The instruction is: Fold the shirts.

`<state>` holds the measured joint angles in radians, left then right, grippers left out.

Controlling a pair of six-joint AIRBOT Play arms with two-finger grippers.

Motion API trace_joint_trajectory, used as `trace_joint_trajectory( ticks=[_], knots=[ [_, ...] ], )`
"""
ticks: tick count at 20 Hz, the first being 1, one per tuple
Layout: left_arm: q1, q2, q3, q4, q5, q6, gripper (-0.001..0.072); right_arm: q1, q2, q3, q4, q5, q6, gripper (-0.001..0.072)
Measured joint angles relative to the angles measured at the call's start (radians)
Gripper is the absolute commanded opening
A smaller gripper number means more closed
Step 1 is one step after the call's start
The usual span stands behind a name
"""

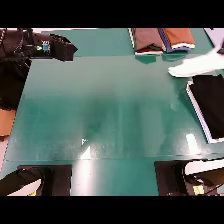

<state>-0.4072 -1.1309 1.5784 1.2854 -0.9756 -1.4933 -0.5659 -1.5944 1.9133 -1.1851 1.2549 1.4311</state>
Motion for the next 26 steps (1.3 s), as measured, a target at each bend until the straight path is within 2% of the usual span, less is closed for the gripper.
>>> trace_joint_trajectory(
  ticks=[3, 12, 15, 19, 26],
  knots=[
    [-0.002, 0.0, 0.0, -0.023, 0.011, -0.002, 0.0027, -0.058, 0.013, 0.0, -0.005, -0.013, 0.005, 0.002],
    [-0.002, 0.0, 0.0, -0.04, 0.008, -0.026, 0.0027, -0.055, 0.175, 0.0, -0.012, -0.206, 0.007, 0.002],
    [-0.002, 0.0, 0.0, -0.04, -0.008, -0.027, 0.0027, -0.068, 0.224, 0.0, -0.017, -0.191, 0.008, 0.002],
    [-0.002, 0.0, 0.0, -0.04, -0.034, -0.027, 0.0027, -0.114, 0.272, -0.04, -0.039, -0.092, 0.008, 0.002],
    [-0.002, 0.0, 0.0, -0.04, -0.079, -0.019, 0.0027, -0.235, 0.492, -0.446, -0.143, -0.023, 0.009, 0.0021]
  ],
)
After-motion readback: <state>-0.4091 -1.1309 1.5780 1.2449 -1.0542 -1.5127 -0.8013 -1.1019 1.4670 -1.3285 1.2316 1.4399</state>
